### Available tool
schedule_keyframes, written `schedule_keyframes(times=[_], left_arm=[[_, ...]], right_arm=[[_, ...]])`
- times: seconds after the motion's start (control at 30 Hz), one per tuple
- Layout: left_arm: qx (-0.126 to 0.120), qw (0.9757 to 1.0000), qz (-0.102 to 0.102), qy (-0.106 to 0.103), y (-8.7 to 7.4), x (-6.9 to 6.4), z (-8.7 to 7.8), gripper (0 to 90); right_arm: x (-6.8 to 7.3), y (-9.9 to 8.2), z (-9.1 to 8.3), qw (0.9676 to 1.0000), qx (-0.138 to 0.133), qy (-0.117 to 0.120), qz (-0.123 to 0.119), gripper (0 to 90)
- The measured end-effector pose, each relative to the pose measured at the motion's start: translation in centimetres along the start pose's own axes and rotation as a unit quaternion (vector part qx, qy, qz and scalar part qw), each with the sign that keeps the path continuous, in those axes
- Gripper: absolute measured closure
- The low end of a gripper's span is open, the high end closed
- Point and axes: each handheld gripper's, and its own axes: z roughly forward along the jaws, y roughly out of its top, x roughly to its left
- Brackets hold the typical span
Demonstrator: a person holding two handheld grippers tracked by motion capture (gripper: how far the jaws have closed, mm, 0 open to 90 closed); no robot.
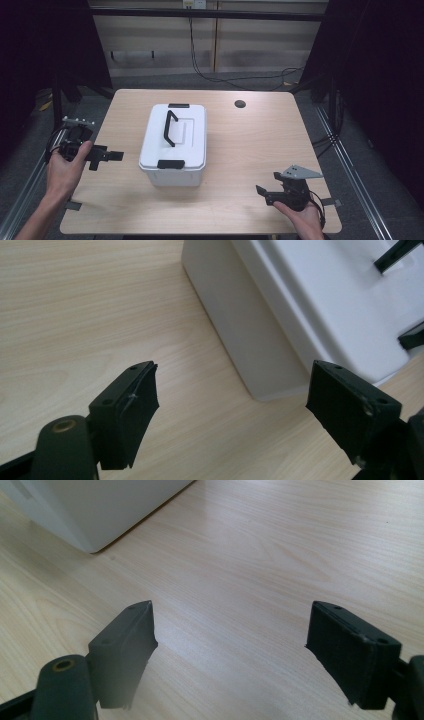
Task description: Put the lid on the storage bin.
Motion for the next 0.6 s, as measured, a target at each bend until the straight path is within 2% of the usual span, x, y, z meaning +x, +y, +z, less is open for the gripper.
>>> schedule_keyframes(times=[0.03,0.1,0.13,0.17,0.27,0.33,0.37,0.4,0.43,0.53,0.6], left_arm=[[-0.005,1.0,0.004,-0.001,-0.8,0.1,0.0,19.9],[-0.011,0.9999,0.004,0.001,-1.3,0.1,0.0,20.0],[-0.012,0.9998,0.012,0.004,-1.7,0.1,0.0,20.0],[-0.02,0.9997,0.009,0.008,-2.5,0.1,0.1,19.9],[-0.023,0.9996,0.012,0.01,-3.4,0.1,0.2,20.0],[-0.027,0.9993,0.016,0.02,-4.1,0.0,0.2,20.0],[-0.028,0.9992,0.018,0.02,-4.9,-0.2,0.4,19.9],[-0.028,0.9992,0.018,0.02,-4.9,-0.2,0.4,19.9],[-0.034,0.9991,0.016,0.018,-5.8,-0.3,0.8,19.9],[-0.033,0.9988,0.019,0.03,-6.6,-0.5,1.2,19.9],[-0.038,0.999,0.015,0.02,-7.6,-0.2,1.7,20.0]], right_arm=[[0.0,0.0,0.0,1.0,0.0,0.0,0.0,18.9],[0.0,0.0,0.0,1.0,0.0,-0.001,0.0,18.9],[0.0,0.0,0.0,1.0,0.0,-0.001,0.0,18.9],[0.0,0.0,0.0,1.0,0.0,-0.001,0.0,18.9],[0.0,0.0,0.0,1.0,0.0,-0.001,0.0,18.9],[0.0,0.0,0.0,1.0,0.0,-0.002,0.001,18.8],[0.0,0.0,0.0,1.0,0.0,-0.002,0.0,18.9],[0.0,0.0,0.0,1.0,0.0,-0.002,0.0,18.9],[0.0,0.0,0.0,1.0,0.0,-0.003,-0.001,18.9],[0.0,0.0,-0.1,1.0,-0.001,-0.004,-0.001,18.9],[0.0,0.0,-0.1,1.0,-0.002,-0.005,0.0,19.0]])
